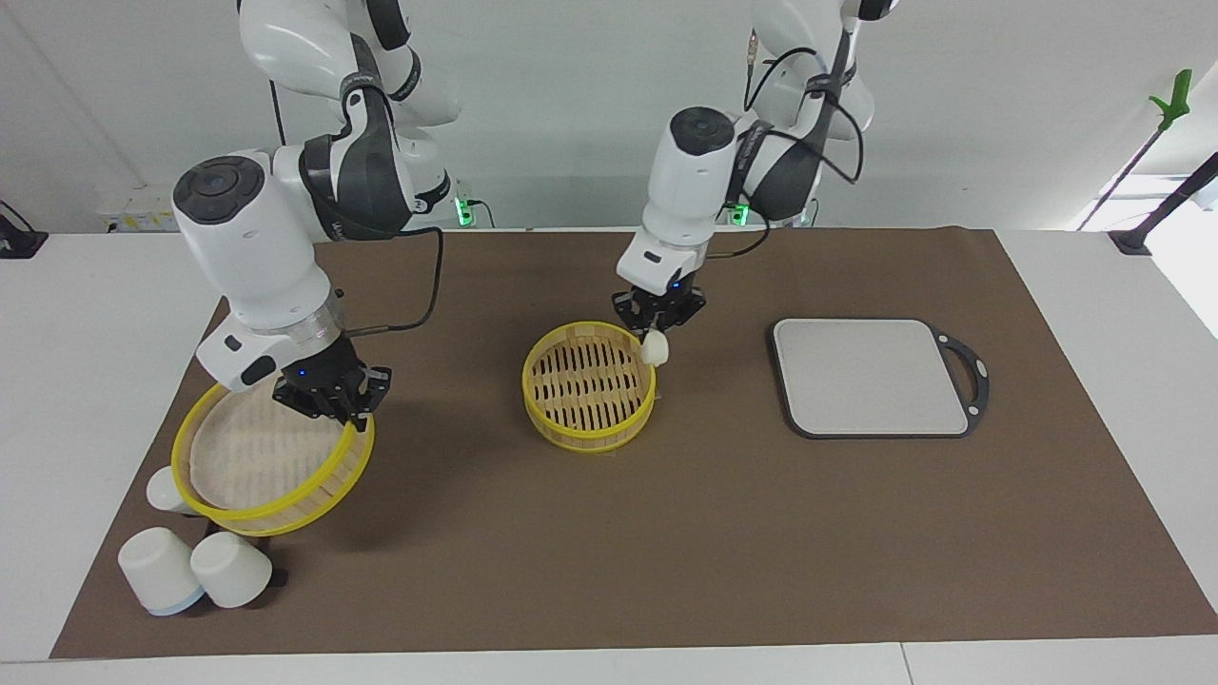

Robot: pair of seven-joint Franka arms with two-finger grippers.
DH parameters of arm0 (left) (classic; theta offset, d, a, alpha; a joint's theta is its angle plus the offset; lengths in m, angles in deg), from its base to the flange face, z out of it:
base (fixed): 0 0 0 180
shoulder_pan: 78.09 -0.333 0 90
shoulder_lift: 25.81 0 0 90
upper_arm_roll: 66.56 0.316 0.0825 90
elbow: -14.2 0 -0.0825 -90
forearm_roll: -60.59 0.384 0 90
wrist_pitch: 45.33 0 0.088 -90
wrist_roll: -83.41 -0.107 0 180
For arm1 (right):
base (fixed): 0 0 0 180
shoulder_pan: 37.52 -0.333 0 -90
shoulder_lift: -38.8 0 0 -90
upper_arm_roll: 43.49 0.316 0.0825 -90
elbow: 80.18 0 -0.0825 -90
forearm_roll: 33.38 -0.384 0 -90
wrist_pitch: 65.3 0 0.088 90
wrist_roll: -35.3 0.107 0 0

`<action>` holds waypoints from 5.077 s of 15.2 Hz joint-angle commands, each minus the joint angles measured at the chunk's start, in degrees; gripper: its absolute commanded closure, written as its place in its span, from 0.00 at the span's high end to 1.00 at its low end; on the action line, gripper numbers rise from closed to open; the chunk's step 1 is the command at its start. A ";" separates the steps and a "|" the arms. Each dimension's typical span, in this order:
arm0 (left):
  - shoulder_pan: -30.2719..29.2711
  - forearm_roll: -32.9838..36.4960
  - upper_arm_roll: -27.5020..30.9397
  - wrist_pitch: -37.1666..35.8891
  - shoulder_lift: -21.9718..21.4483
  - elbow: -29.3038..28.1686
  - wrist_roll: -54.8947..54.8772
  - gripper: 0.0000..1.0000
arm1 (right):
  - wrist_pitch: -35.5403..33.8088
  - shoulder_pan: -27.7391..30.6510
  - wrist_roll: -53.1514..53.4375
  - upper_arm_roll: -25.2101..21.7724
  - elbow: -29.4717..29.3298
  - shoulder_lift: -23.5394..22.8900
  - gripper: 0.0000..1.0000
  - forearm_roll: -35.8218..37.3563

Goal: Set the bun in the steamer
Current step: 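Place the bun in the steamer with the left gripper while the right holds the lid, then withdraw the left gripper to the tray while the right gripper carries the lid back, then lower the lid onto the steamer with the right gripper and release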

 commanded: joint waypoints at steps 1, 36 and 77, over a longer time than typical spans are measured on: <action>2.63 0.01 1.28 7.88 0.25 -5.17 1.79 0.23 | -0.13 0.27 -0.72 0.62 2.37 2.02 0.00 -0.56; -32.52 1.94 1.98 -39.29 -18.45 3.09 -38.01 1.00 | 3.65 -32.17 59.05 0.70 -0.78 -7.12 0.00 7.97; -33.66 2.29 1.89 -34.55 -18.28 4.58 -39.94 1.00 | -11.21 -4.77 -5.07 0.79 0.43 7.89 1.00 7.09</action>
